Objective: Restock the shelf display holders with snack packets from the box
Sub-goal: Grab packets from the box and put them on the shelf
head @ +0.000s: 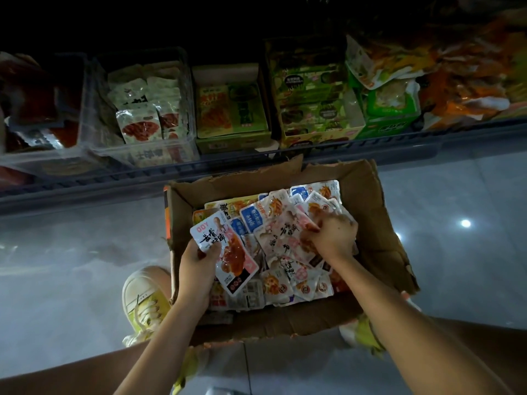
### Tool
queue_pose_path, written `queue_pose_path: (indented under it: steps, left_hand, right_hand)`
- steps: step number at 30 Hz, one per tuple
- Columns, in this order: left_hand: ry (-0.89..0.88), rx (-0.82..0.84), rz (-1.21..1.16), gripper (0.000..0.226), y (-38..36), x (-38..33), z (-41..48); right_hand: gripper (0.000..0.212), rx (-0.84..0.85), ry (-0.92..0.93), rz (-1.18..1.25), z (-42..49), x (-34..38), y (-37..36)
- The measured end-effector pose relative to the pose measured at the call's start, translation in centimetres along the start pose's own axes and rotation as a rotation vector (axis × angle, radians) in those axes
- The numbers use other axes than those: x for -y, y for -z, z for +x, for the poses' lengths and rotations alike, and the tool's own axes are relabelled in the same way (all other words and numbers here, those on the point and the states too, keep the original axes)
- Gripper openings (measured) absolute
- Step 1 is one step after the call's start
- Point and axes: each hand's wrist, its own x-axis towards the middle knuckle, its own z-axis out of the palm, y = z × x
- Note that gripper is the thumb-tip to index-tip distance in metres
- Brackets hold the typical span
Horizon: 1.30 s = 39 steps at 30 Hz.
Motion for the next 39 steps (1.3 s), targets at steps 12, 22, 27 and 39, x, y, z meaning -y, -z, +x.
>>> queue_pose_path:
  steps: [12,22,27,39]
  left_hand:
    - [0.086,0.191,0.026,0.02,-2.0,0.3,-1.1]
    - [0.016,0.119,0.04,0.033,-0.5,0.7,0.0]
    - [-0.021,0.087,0.115,0.029,-0.1,1.2,0.2]
    - [0.055,0.139,0.053,0.02,-0.6,1.1,-1.4]
  right_hand:
    - [0.039,0.396,-0.167,0.76,-8.1,5.8,1.2]
    - [0.086,0.276,-0.025,-0.25,-1.9,-2.2,-0.8]
    - [0.072,0.107,-0.052,-0.251,-2.4,-3.4,-0.8]
    - [0.01,0.443,-0.456,1.116,-8.5,2.8,4.3]
